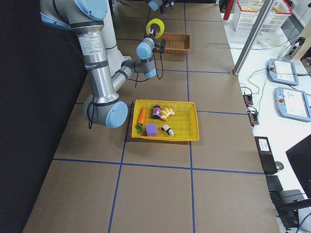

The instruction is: Move tape to another basket

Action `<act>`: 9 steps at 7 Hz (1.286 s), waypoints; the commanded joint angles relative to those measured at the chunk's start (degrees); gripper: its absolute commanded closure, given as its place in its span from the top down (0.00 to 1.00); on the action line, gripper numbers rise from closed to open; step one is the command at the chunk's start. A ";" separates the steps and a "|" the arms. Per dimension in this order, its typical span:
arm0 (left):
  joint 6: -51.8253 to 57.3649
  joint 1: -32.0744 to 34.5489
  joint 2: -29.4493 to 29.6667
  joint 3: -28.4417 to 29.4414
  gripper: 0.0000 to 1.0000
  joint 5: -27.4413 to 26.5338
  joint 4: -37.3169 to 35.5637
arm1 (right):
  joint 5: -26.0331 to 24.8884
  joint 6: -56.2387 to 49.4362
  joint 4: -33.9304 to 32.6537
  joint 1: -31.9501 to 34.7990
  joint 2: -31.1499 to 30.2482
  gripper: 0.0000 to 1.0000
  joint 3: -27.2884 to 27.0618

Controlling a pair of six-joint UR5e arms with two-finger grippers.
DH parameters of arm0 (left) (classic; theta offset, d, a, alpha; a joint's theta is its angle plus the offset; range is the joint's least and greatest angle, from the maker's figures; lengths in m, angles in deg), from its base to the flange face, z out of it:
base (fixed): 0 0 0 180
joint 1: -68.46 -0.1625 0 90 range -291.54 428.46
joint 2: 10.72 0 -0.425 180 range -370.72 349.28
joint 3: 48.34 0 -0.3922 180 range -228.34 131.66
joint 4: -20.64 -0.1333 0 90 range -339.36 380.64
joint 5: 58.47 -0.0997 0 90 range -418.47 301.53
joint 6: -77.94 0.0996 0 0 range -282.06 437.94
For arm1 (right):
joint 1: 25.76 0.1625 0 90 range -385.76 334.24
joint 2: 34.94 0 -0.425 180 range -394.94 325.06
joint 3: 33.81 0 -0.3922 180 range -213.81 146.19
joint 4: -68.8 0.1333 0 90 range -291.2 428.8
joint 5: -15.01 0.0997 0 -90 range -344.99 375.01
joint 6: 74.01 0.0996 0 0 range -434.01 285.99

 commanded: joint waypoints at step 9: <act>-1.46 -10.80 4.57 -1.47 1.00 -9.64 -0.35 | -4.28 -0.23 -0.53 -4.73 2.41 0.02 0.29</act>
